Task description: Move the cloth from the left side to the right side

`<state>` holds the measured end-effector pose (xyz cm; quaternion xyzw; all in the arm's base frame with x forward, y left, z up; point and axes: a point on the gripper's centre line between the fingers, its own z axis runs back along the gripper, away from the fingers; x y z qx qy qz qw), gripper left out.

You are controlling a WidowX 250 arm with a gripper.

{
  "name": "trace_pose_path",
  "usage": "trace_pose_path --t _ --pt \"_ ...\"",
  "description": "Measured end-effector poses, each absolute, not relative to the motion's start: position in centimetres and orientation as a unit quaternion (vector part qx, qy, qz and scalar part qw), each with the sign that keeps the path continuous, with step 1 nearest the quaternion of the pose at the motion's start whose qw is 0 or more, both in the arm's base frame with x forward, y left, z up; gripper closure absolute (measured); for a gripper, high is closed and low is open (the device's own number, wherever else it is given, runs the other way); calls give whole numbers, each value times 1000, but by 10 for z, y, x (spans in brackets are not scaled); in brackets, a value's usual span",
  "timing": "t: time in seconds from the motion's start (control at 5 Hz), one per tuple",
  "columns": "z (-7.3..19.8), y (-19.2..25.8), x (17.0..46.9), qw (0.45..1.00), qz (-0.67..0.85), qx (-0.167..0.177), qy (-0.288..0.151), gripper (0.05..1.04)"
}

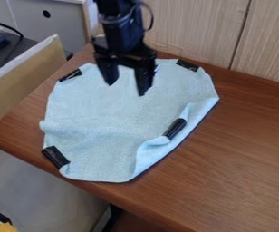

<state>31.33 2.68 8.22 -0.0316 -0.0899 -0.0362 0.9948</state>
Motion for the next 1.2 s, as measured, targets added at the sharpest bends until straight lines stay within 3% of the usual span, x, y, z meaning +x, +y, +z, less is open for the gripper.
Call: trace_pose_path --t 0.6,0.8,1.2 --pt "15 56 323 997 0 13 -72 83" --pt "2 59 320 998 -2 21 -63 82" --pt "-4 56 327 997 3 6 -77 82"
